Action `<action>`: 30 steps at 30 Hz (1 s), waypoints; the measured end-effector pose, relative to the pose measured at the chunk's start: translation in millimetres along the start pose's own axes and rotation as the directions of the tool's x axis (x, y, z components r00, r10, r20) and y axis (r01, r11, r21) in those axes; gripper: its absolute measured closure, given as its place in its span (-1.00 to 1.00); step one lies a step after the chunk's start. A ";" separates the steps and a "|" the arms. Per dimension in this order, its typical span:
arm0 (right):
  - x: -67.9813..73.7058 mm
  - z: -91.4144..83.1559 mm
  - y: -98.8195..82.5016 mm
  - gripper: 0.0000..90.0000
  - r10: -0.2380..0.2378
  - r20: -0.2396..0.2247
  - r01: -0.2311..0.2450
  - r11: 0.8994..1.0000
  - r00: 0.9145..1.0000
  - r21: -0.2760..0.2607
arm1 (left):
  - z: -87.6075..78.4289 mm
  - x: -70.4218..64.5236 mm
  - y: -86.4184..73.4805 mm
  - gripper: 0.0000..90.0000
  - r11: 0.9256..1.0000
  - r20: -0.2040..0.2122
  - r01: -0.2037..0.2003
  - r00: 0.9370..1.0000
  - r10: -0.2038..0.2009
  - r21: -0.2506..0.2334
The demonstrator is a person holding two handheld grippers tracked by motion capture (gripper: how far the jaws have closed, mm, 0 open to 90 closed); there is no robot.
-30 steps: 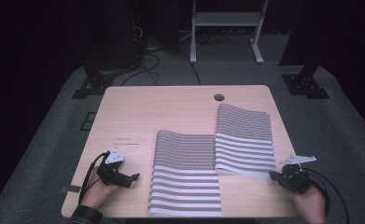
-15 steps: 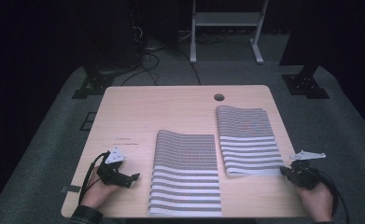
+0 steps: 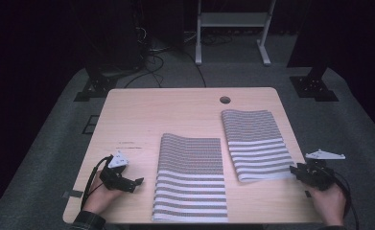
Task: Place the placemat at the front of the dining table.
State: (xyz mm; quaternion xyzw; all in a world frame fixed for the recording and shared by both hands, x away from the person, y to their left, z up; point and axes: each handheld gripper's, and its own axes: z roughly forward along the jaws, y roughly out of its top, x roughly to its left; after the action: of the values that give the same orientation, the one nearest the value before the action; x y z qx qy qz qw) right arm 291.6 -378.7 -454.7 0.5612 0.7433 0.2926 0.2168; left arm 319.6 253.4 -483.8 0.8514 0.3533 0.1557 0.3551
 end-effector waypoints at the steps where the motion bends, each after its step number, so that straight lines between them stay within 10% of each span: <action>1: -0.5 1.9 0.5 0.16 0.005 0.004 -0.005 1.000 1.000 0.005 | -0.2 0.1 0.1 -1.00 1.000 0.000 -0.001 1.000 0.001 0.003; 11: -2.1 25.2 2.6 -0.19 0.031 -0.001 -0.031 0.999 1.000 0.045 | 0.0 -0.1 0.2 -1.00 1.000 -0.001 0.002 1.000 -0.002 0.002; 30: 4.7 22.2 2.4 0.39 -0.019 -0.018 0.020 0.999 1.000 0.035 | 0.1 -0.2 0.2 -1.00 1.000 -0.002 0.003 1.000 -0.003 0.001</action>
State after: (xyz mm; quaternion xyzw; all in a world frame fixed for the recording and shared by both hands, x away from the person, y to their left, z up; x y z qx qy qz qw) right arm 306.4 -369.5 -469.4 0.5550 0.7556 0.2823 0.2033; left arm 319.6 253.1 -483.8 0.8508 0.3550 0.1558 0.3546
